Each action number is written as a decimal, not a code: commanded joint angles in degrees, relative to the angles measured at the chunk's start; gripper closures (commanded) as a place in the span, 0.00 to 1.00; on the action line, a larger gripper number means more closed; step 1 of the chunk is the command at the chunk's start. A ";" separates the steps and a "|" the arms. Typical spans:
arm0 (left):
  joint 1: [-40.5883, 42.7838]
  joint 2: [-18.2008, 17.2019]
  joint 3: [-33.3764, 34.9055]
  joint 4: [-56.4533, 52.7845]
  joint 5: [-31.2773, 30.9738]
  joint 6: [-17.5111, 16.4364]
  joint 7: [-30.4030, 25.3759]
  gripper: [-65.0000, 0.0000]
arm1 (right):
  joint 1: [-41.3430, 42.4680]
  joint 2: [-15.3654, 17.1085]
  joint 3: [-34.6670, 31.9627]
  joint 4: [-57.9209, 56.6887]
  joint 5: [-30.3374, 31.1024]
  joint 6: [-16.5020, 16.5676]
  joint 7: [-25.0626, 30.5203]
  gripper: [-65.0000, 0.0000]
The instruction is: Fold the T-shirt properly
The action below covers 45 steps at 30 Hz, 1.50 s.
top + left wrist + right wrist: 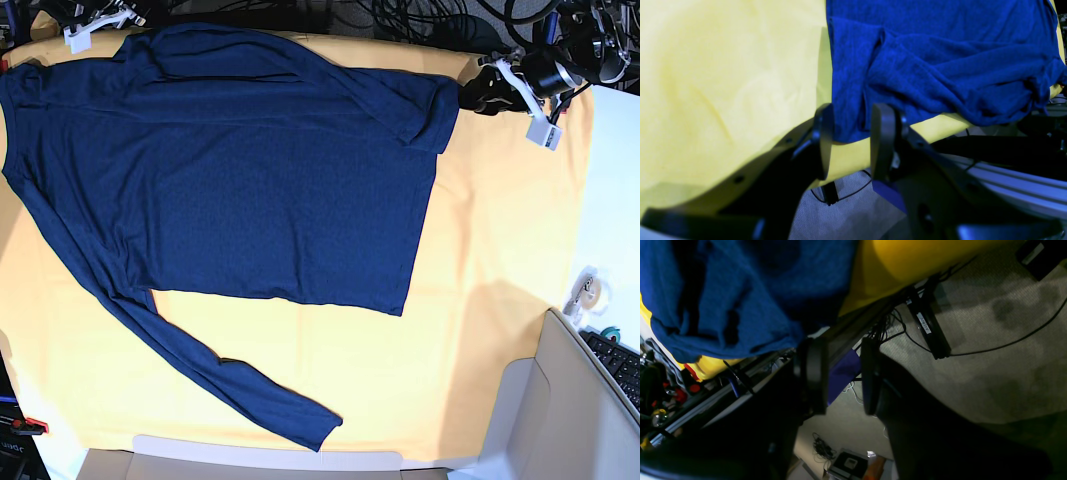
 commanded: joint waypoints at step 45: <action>0.13 -0.60 -0.13 0.74 -1.07 -0.14 0.29 0.72 | 6.66 -1.44 -2.87 0.69 -0.20 6.27 -0.30 0.57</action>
